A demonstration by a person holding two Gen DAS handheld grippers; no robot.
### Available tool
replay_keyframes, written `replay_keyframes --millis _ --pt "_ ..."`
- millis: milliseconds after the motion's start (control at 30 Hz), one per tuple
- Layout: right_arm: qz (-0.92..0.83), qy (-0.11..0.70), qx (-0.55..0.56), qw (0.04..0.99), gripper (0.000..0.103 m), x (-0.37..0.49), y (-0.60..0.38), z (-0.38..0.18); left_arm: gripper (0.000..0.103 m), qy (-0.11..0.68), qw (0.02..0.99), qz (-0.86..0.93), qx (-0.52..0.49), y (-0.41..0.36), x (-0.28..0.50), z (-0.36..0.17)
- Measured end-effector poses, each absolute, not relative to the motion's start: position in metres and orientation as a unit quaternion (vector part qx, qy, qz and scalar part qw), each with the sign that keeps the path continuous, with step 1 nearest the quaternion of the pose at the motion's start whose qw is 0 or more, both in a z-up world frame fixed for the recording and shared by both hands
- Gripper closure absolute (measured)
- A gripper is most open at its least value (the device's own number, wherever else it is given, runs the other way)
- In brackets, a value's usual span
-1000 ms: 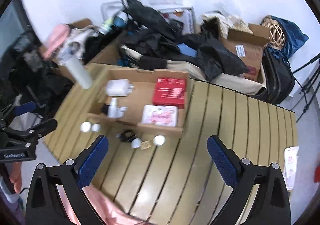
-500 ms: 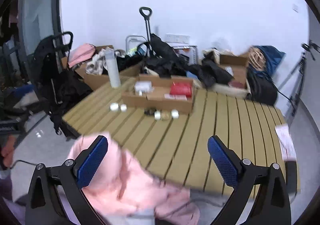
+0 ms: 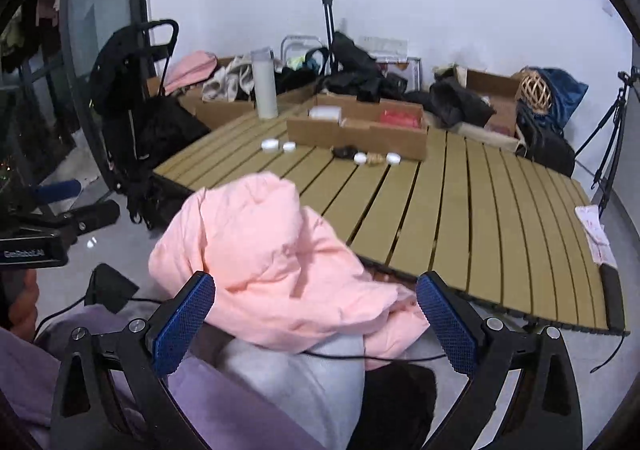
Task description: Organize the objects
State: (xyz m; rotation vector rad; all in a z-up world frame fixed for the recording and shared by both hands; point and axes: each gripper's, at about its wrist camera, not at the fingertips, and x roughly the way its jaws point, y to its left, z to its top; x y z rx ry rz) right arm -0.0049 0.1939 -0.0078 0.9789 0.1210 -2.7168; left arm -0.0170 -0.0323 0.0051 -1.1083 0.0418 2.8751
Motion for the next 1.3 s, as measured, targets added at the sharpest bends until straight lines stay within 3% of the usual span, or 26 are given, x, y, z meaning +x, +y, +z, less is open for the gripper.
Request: replay_keyframes --millis 133,333,567,800,967,1000,1033,1067,1100,1300 --pt "-0.949 0.067 0.302 0.067 0.001 -0.007 0.206 -0.007 0.000 0.007 0.055 0.933 -0.356 -0.038 -0.029 0.002" --pt "-0.930 0.039 0.337 0.142 0.004 -0.079 0.209 -0.019 0.000 0.028 0.056 0.947 -0.316 -0.056 -0.109 -0.004" --pt "-0.930 0.100 0.303 0.183 0.004 -0.212 0.157 -0.027 0.000 0.048 0.076 0.935 -0.343 -0.071 -0.248 -0.052" --pt "-0.903 0.081 0.349 0.238 0.004 -0.359 0.103 -0.082 0.015 0.048 0.111 0.904 -0.410 -0.077 -0.372 -0.109" --pt "-0.882 0.063 0.389 0.259 0.004 -0.411 0.083 -0.118 0.036 0.034 0.111 0.886 -0.448 -0.083 -0.416 -0.146" --pt "-0.879 0.061 0.393 0.263 0.006 -0.414 0.081 -0.121 0.039 0.037 0.109 0.890 -0.441 -0.084 -0.418 -0.148" --pt "-0.876 0.060 0.397 0.268 0.008 -0.419 0.076 -0.126 0.049 0.045 0.109 0.895 -0.429 -0.085 -0.417 -0.148" --pt "-0.871 0.064 0.403 0.272 0.015 -0.424 0.072 -0.131 0.067 0.036 0.119 0.895 -0.428 -0.087 -0.417 -0.146" --pt "-0.867 0.072 0.409 0.274 0.025 -0.428 0.065 -0.135 0.067 0.028 0.126 0.894 -0.428 -0.090 -0.418 -0.145" --pt "-0.860 0.118 0.421 0.262 0.052 -0.442 0.028 -0.157 0.067 0.020 0.122 0.901 -0.416 -0.111 -0.398 -0.133"
